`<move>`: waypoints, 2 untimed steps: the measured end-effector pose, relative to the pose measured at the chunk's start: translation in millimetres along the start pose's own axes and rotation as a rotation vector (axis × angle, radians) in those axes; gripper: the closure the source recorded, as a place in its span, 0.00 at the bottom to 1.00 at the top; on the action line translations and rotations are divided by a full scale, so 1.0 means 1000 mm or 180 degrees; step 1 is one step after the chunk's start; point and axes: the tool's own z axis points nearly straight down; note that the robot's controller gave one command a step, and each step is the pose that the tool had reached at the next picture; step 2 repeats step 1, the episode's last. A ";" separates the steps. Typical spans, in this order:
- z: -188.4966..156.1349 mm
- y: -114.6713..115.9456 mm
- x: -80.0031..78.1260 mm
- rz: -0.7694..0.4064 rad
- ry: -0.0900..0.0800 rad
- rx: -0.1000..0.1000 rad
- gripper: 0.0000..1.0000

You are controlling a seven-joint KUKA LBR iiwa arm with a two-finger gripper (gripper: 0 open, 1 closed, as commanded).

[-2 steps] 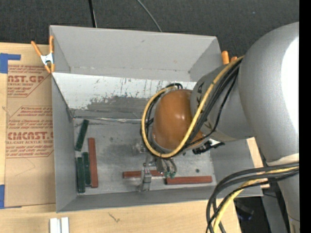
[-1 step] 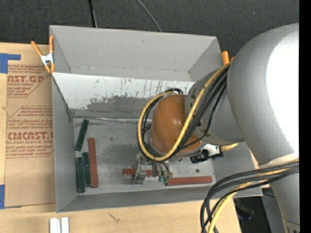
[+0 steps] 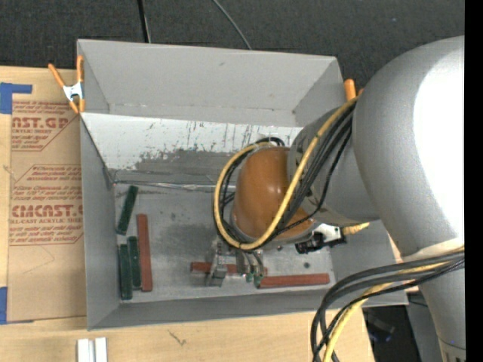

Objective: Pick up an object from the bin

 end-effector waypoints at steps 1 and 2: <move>-0.155 0.035 -0.009 -0.0100 -0.0008 -0.0002 1.00; -0.155 0.035 -0.009 -0.0100 -0.0008 -0.0002 1.00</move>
Offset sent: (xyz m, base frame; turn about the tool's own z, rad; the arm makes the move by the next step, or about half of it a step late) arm 0.0000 0.0000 0.0000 0.0000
